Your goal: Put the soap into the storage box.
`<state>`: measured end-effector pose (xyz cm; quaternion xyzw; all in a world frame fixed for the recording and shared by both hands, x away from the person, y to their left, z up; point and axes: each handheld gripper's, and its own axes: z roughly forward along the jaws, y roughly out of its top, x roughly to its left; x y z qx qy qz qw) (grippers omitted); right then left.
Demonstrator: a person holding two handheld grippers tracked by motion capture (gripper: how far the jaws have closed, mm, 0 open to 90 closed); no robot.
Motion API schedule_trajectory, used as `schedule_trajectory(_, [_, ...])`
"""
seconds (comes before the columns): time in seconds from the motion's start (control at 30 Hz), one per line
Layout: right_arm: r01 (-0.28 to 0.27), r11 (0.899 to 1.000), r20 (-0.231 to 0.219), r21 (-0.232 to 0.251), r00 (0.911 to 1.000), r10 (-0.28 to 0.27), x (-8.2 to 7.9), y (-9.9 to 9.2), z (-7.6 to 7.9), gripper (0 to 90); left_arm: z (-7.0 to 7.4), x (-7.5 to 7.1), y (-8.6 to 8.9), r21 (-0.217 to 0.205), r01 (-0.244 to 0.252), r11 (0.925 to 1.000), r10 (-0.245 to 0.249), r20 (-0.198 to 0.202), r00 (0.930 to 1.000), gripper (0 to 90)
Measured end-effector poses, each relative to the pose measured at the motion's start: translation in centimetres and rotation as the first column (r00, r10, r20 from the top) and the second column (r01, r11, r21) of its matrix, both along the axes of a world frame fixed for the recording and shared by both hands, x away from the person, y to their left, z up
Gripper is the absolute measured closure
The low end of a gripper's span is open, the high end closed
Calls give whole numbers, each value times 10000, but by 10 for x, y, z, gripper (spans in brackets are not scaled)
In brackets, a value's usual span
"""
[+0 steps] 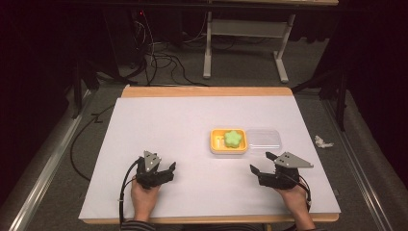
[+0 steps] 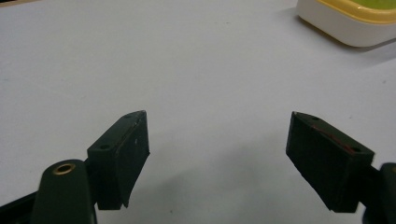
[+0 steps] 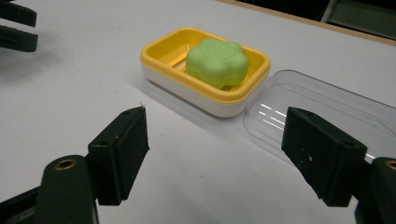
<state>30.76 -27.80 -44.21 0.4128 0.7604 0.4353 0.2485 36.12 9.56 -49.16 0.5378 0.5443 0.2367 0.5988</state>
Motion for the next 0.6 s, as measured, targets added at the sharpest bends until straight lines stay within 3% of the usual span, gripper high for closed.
schedule_trajectory(0.6, [-125,9999,-381,21,9992,125,0,9,-12,236,0,0,0,-1,6,10000,-6,1,10000,219])
